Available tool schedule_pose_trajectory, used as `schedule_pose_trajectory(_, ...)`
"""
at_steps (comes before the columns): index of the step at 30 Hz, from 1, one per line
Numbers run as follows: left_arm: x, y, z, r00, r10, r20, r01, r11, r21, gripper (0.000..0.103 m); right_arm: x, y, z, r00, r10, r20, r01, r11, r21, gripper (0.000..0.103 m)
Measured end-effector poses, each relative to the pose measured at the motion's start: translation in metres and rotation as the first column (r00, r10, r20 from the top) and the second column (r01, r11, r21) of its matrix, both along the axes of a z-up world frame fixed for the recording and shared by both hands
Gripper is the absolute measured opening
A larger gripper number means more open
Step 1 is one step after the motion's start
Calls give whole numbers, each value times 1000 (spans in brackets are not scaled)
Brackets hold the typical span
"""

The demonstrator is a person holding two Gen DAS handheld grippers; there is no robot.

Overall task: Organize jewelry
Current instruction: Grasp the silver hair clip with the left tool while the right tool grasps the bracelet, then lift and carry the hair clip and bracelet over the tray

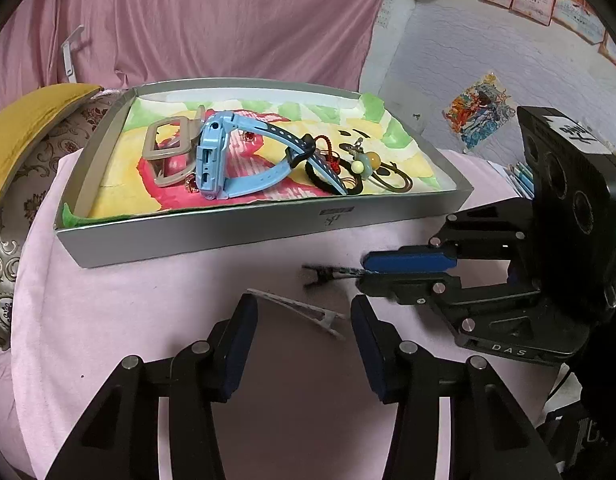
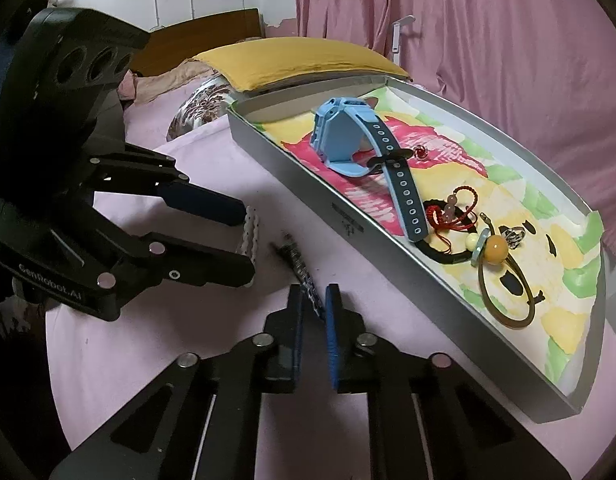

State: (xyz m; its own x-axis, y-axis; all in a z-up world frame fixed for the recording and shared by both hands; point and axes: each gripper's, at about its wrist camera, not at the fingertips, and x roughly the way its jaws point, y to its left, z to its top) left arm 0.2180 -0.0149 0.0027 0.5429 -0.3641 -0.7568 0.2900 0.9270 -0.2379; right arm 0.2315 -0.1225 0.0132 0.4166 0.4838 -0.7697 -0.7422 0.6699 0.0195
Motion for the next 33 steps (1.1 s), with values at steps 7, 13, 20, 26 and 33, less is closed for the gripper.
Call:
schedule_pose_trajectory(7,-1,-5,2,1000,-10,-11,10,1000,23,40,-2,-18,0,995,-93,-34,94,995,20,3)
schedule_pose_trajectory(13,-4,-14,3,999,-30,-22,31,998,49,33,-4,-28,-4,992,-117,-51,119,992,37,3)
schedule_pose_trajectory(20,-5,-17,4,999,-32,-26,34,997,66,25,0,-31,-8,989,-133,-69,137,989,57,3)
schedule_pose_trajectory(26,1,-23,1,999,-35,-30,38,995,91,17,2,-32,-8,986,-147,-81,152,986,64,3)
schedule_pose_trajectory(33,2,-28,2,999,-47,-23,50,990,129,13,4,-29,-8,983,-164,-81,169,984,63,3)
